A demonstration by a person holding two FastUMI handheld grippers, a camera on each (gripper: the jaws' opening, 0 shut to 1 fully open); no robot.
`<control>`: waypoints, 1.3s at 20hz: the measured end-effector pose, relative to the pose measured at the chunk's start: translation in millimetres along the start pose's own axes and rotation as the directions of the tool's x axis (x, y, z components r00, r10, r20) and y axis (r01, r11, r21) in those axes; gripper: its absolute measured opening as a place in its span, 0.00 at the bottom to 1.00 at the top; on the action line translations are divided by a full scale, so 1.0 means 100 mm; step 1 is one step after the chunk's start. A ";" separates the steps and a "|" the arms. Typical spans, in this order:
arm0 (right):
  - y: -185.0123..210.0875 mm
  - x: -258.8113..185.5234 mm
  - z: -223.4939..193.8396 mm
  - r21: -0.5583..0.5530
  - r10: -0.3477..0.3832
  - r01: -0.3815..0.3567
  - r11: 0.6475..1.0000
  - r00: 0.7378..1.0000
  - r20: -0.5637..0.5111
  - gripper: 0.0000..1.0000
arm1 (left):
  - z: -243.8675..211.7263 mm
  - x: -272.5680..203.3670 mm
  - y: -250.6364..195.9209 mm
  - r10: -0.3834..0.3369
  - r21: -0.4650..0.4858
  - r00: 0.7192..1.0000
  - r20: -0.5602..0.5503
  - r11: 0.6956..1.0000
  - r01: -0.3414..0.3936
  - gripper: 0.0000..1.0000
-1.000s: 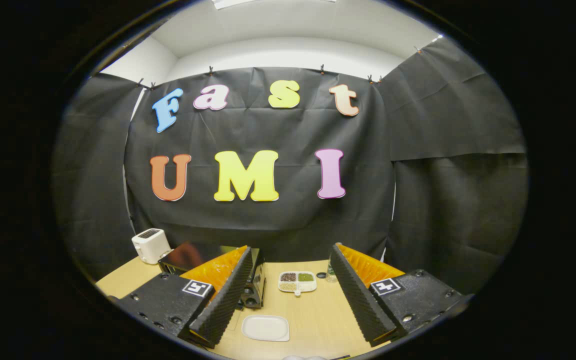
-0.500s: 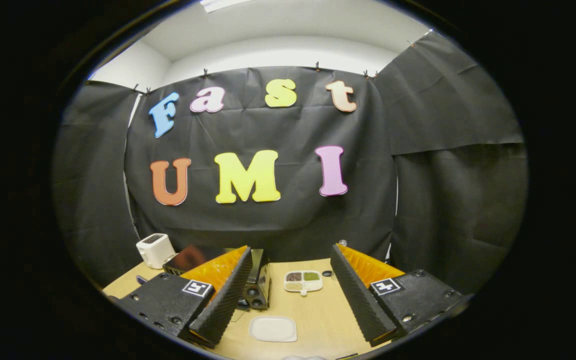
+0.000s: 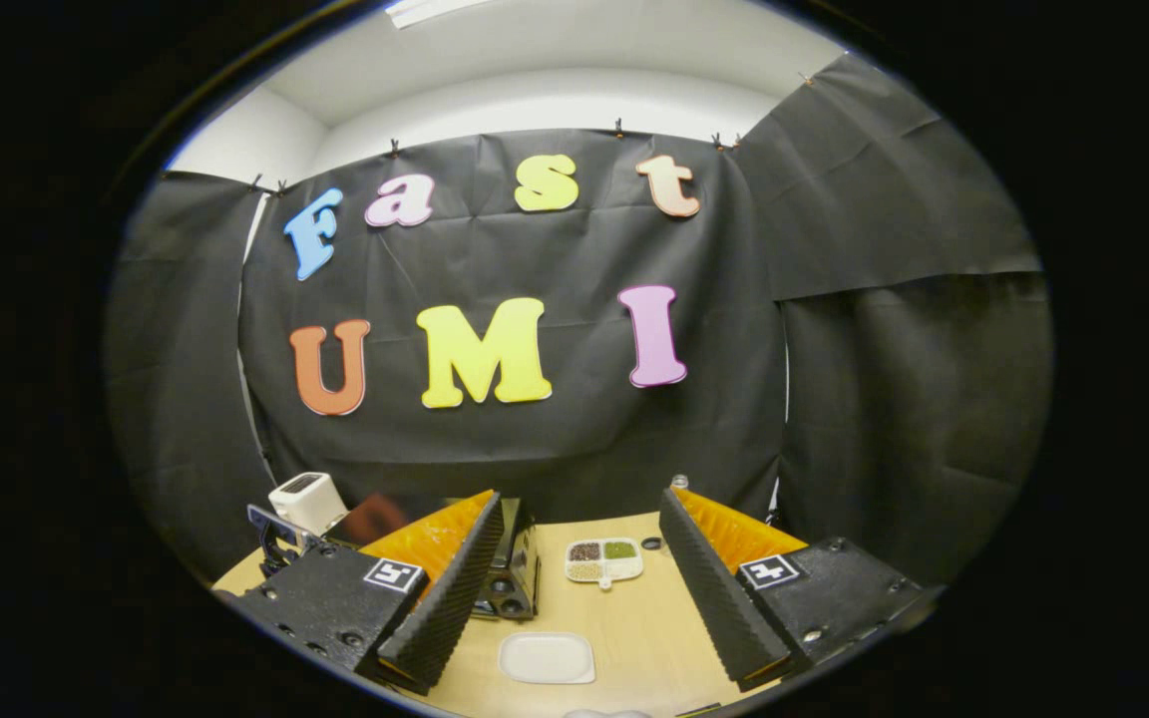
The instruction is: Open the electric oven with the left hand, put the food in, and close the electric oven.
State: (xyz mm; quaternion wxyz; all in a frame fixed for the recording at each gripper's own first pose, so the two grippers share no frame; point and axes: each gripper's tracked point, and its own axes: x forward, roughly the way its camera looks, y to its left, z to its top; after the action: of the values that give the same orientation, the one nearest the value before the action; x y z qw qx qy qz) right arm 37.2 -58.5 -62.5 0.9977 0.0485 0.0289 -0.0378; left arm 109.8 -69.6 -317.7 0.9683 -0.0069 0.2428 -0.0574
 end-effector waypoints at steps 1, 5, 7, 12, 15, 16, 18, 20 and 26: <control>0.00 0.01 0.00 0.002 -0.002 0.002 1.000 1.000 0.000 1.00 | 0.06 0.03 0.01 0.002 0.000 1.000 0.012 1.000 -0.002 0.94; -0.03 0.05 0.01 0.003 -0.007 0.007 1.000 1.000 0.001 1.00 | 0.30 0.18 0.03 0.012 0.003 0.998 0.054 1.000 -0.012 0.94; -0.04 0.06 0.01 0.005 -0.007 0.007 1.000 1.000 -0.002 1.00 | 0.38 0.23 0.07 0.018 -0.005 0.998 0.065 1.000 -0.018 0.94; -0.06 0.09 -0.02 0.000 -0.013 0.013 1.000 1.000 -0.010 1.00 | 0.61 0.38 0.08 0.026 0.003 0.993 0.119 1.000 -0.026 0.94; -0.04 0.11 -0.05 0.007 -0.006 0.006 1.000 1.000 -0.019 0.96 | 0.63 0.49 0.11 0.032 0.008 0.993 0.115 0.999 -0.033 0.95; -0.05 0.11 -0.07 0.003 -0.008 0.009 1.000 1.000 -0.021 0.96 | 0.61 0.51 0.10 0.026 0.004 0.994 0.109 1.000 -0.027 0.95; -0.06 0.12 -0.08 0.006 -0.010 0.011 1.000 1.000 -0.026 1.00 | 0.60 0.54 0.07 0.020 0.002 0.994 0.106 1.000 -0.020 0.96; -0.08 0.13 -0.08 0.013 -0.013 0.014 1.000 1.000 -0.028 0.96 | 0.60 0.52 0.07 0.023 0.003 0.994 0.106 1.000 -0.023 0.96; 0.03 0.14 -0.01 0.018 0.012 -0.011 1.000 1.000 -0.019 0.96 | 0.86 0.20 0.04 0.012 0.011 0.988 0.156 1.000 -0.014 0.96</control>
State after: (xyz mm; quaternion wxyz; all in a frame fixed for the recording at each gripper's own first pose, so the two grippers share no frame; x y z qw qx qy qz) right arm 51.4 -56.9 -63.6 0.9971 0.0578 0.0375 -0.0318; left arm 168.0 -69.3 -250.8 0.9847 -0.0039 0.1661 -0.0519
